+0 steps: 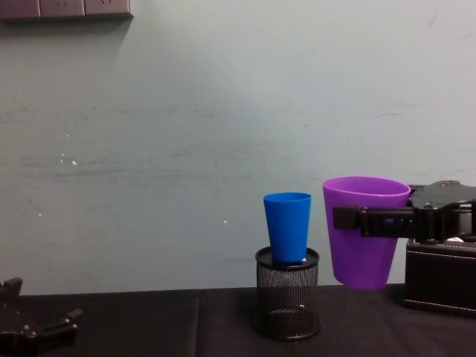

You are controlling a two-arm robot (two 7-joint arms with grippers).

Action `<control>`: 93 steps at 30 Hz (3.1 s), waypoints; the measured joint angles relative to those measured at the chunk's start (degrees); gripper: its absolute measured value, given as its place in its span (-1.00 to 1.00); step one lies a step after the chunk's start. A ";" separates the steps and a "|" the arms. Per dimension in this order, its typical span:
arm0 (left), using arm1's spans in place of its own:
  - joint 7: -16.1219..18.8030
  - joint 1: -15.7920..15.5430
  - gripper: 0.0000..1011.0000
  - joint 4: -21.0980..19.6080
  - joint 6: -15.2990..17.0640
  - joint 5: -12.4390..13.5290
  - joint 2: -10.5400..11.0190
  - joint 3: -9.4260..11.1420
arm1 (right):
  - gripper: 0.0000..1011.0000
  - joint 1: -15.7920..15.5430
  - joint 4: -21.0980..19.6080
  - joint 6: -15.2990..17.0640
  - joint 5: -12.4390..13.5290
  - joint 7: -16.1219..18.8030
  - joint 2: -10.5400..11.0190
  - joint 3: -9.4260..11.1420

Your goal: Pick up one cup with a gripper and tap it against the other cup.

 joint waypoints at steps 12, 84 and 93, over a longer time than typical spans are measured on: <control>0.00 0.00 1.00 0.00 0.00 0.00 0.00 0.00 | 0.44 3.65 1.74 2.20 0.78 -0.39 -1.10 -2.92; 0.00 0.00 1.00 0.00 0.00 0.00 0.00 0.00 | 0.44 24.09 33.94 -1.02 -9.48 -5.12 -20.60 -5.22; 0.00 0.00 1.00 0.00 0.00 0.00 0.00 0.00 | 0.44 24.14 34.61 -0.99 -9.93 -5.01 -21.06 -4.61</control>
